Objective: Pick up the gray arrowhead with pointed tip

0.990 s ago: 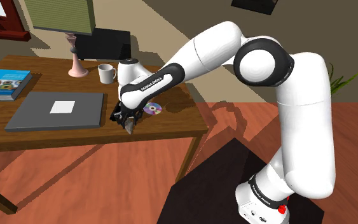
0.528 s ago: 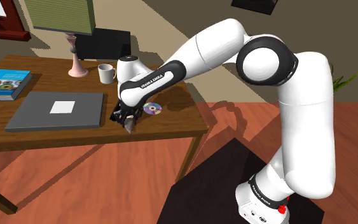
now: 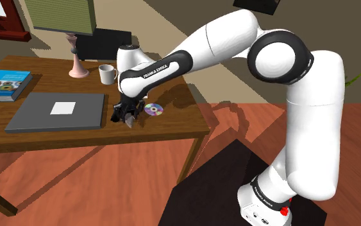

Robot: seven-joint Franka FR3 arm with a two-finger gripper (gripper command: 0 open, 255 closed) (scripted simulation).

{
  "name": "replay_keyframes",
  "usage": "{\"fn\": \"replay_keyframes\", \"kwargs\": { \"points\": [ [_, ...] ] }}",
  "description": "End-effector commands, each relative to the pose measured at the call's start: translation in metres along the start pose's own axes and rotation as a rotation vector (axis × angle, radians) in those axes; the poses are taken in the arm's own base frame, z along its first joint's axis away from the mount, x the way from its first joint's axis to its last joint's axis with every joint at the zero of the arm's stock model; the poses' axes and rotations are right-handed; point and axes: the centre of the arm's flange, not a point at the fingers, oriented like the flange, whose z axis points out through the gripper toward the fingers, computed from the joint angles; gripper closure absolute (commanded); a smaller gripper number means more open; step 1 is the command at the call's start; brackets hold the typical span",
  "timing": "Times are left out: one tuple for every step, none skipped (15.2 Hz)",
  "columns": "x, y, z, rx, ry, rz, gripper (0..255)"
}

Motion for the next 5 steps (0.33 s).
{"fn": "replay_keyframes", "kwargs": {
  "points": [
    [-0.001, 0.0, -0.01, 0.0, 0.0, 0.0, 255],
    [-0.002, 0.0, -0.016, 0.0, 0.0, 0.0, 255],
    [-0.002, 0.0, -0.021, 0.0, 0.0, 0.0, 255],
    [-0.002, 0.0, -0.022, 0.0, 0.0, 0.0, 255],
    [-0.002, 0.0, -0.022, 0.0, 0.0, 0.0, 255]
  ]
}}
